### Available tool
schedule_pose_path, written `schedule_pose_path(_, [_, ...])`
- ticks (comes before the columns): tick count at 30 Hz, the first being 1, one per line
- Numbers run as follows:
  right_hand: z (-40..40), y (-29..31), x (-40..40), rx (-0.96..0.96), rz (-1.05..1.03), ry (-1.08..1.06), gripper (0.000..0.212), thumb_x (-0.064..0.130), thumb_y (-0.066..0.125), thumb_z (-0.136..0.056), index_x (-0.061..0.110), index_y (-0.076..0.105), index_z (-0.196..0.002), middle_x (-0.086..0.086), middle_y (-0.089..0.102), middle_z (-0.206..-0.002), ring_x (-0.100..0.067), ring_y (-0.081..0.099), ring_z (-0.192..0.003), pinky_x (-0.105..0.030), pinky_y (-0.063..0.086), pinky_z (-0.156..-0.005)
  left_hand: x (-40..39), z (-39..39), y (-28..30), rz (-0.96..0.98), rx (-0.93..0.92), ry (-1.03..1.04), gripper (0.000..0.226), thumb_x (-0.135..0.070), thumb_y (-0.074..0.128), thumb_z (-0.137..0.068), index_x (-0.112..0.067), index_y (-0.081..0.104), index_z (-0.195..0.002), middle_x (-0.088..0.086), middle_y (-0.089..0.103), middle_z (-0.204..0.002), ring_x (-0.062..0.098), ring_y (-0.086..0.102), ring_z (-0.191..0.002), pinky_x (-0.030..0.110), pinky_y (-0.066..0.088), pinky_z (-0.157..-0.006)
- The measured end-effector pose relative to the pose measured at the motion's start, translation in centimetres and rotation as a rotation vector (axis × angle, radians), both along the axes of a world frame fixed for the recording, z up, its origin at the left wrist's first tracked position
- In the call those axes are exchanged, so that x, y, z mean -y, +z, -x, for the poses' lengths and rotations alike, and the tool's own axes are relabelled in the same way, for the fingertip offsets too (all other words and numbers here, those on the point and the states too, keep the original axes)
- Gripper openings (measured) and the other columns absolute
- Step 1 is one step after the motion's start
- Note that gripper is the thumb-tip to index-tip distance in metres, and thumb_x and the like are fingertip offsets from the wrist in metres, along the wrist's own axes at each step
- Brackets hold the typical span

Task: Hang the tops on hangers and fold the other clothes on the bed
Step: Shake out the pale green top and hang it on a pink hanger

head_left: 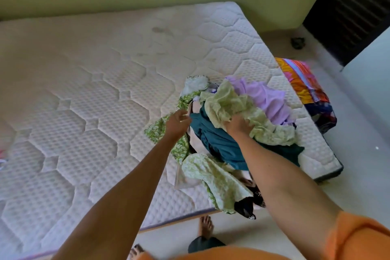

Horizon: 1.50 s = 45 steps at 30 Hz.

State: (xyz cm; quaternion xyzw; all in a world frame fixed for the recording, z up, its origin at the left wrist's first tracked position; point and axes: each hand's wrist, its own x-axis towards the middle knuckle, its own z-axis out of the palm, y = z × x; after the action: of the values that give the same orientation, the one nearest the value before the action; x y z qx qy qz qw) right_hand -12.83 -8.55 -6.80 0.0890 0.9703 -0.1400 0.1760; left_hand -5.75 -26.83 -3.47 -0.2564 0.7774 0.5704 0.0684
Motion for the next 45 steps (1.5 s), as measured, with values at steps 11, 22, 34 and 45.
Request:
schedule_pose_path(11, [3.9, 12.5, 6.8, -0.276, 0.807, 0.062, 0.027, 0.018, 0.041, -0.097, 0.002, 0.062, -0.101, -0.014, 0.062, -0.095, -0.022, 0.054, -0.088, -0.028, 0.036, -0.073, -5.0, 4.4, 4.3, 0.088, 0.093, -0.204, 0.057, -0.023, 0.068, -0.083, 0.001, 0.045, -0.13, 0.019, 0.056, -0.124, 0.031, 0.059, -0.104, 0.038, 0.048, -0.081])
schedule_pose_path(22, [3.7, 17.4, 6.3, -0.424, 0.635, 0.135, 0.065, 0.056, 0.06, -0.081, 0.018, 0.044, -0.132, -0.008, 0.05, -0.132, -0.028, 0.045, -0.124, -0.041, 0.032, -0.105, 0.0, 8.4, 16.4, -0.826, -0.389, 0.395, 0.028, -0.026, 0.044, -0.099, -0.006, 0.057, -0.113, 0.013, 0.065, -0.103, 0.027, 0.061, -0.094, 0.041, 0.05, -0.086])
schedule_pose_path(34, [2.6, 26.4, 16.1, -0.662, 1.078, 0.374, 0.033, 0.024, 0.053, -0.094, 0.0, 0.06, -0.115, -0.017, 0.065, -0.112, -0.028, 0.059, -0.106, -0.029, 0.044, -0.085, 12.0, -0.4, 24.4, -0.783, -0.717, 0.406, 0.02, -0.034, 0.059, -0.086, -0.016, 0.066, -0.093, 0.007, 0.064, -0.092, 0.022, 0.061, -0.08, 0.031, 0.049, -0.067])
schedule_pose_path(45, [-4.3, 30.9, 30.4, 0.564, 1.304, 0.574, 0.065, 0.077, 0.046, -0.073, 0.018, 0.066, -0.092, -0.003, 0.06, -0.076, -0.018, 0.058, -0.067, -0.026, 0.044, -0.062, 22.2, -14.2, 29.5, -0.765, -1.048, 0.485, 0.038, -0.021, 0.039, -0.063, -0.011, 0.069, -0.086, 0.007, 0.067, -0.081, 0.024, 0.066, -0.074, 0.035, 0.049, -0.076])
